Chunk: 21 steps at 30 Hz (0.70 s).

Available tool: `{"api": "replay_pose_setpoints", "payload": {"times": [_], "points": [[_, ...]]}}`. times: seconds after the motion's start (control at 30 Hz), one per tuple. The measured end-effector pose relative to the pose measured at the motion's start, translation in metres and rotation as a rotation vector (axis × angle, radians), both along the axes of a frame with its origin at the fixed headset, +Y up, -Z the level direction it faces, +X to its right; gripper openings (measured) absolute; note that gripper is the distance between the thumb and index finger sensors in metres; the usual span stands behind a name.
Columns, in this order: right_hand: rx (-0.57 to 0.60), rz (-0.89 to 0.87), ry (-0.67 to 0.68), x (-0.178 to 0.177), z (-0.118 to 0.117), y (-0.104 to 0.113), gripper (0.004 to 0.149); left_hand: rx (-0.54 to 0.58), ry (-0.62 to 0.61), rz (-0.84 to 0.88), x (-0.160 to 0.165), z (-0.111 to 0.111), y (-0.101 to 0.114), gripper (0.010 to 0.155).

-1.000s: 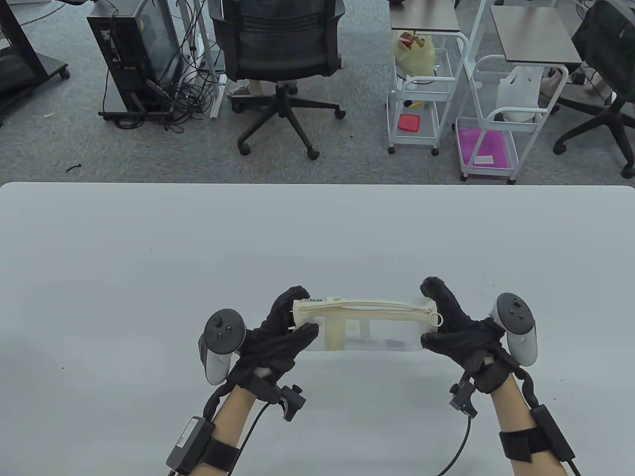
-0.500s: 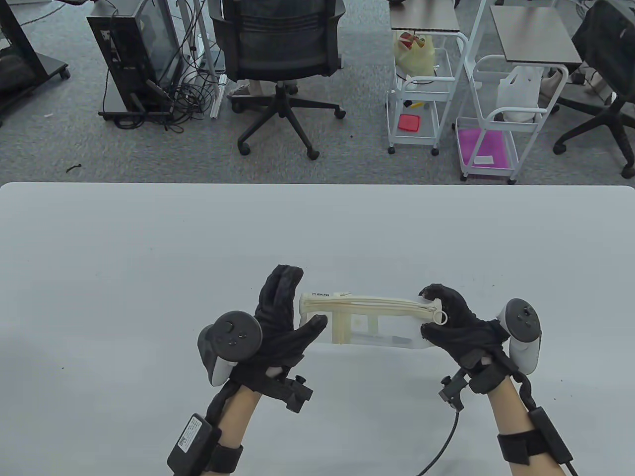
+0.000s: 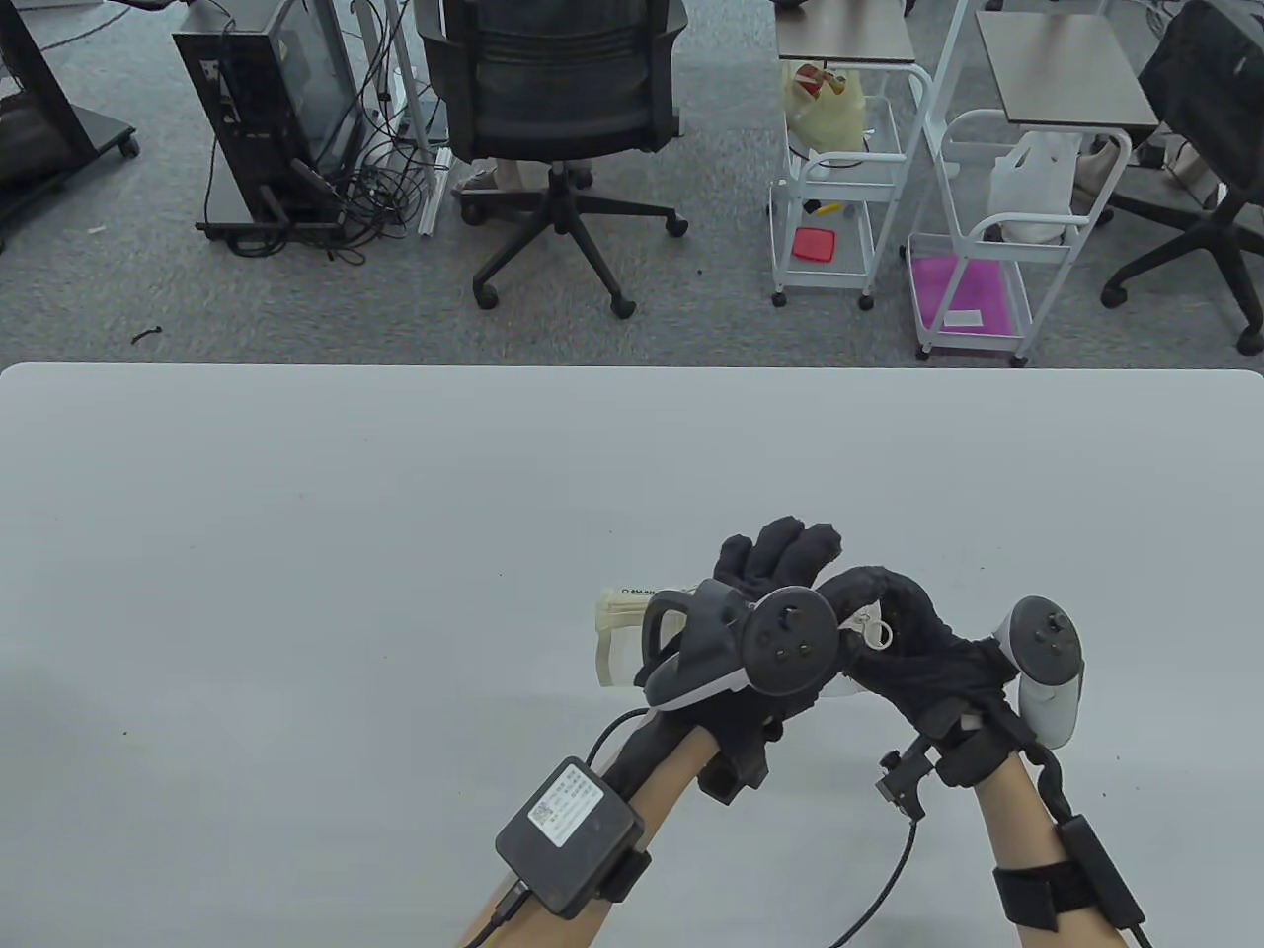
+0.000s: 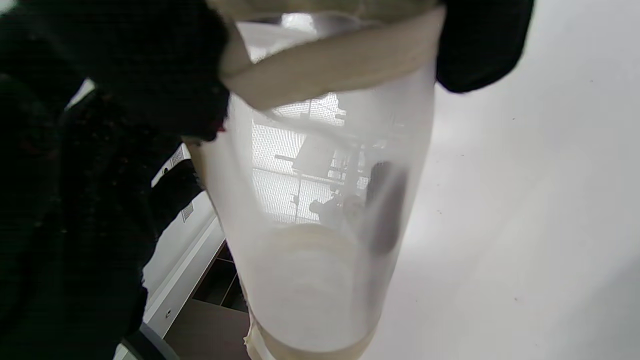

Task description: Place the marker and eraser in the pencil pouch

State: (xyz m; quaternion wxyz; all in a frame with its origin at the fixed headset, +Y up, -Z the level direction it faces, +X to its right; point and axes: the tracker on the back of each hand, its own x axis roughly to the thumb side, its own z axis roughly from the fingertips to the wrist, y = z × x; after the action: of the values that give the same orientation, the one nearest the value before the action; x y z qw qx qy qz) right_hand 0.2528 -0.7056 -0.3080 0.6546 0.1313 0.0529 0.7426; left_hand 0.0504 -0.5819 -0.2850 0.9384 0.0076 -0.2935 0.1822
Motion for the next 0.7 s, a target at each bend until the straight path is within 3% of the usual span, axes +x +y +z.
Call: {"api": "replay_pose_setpoints", "payload": {"times": [0.2,0.27,0.4,0.7], "points": [[0.017,0.002,0.016,-0.002,0.002,0.004,0.077,-0.022,0.021,-0.168,0.025,-0.006,-0.01,0.054],[0.017,0.012,0.013,-0.001,0.001,0.002,0.075,-0.004,0.011,-0.137,0.026,-0.005,-0.009,0.048],[0.035,0.015,0.025,-0.004,0.003,0.005,0.067,0.026,-0.015,-0.126,0.019,-0.003,-0.005,0.042],[0.061,-0.024,0.011,-0.003,0.003,0.007,0.063,0.06,-0.035,-0.206,-0.018,0.003,0.015,0.041]]}}
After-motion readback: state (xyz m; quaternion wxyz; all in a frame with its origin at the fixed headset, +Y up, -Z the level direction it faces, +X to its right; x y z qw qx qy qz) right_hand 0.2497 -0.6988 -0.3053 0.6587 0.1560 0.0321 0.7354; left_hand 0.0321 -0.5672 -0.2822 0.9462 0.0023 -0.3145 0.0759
